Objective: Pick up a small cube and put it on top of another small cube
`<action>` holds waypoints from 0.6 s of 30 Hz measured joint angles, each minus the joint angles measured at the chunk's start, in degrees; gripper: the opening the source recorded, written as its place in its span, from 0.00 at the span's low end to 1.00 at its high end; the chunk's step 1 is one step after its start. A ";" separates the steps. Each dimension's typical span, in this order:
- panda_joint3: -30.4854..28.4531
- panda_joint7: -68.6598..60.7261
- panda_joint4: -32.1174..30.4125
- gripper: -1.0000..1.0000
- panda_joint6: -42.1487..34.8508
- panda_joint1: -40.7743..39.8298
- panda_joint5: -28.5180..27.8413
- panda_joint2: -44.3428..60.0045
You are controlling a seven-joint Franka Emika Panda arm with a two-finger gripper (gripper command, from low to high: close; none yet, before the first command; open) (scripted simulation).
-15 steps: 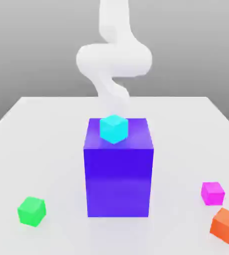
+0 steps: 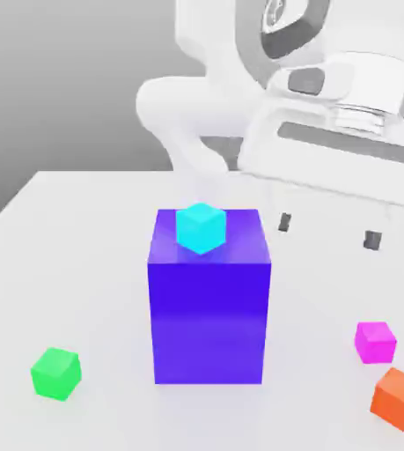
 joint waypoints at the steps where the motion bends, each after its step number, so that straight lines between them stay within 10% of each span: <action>1: 0.75 2.16 -0.58 0.50 0.75 0.38 -1.23 2.08; 13: 7.97 15.42 -8.62 0.50 13.85 9.06 0.98 20.14; 18: 0.62 22.46 -6.93 0.50 18.22 15.29 -7.47 26.75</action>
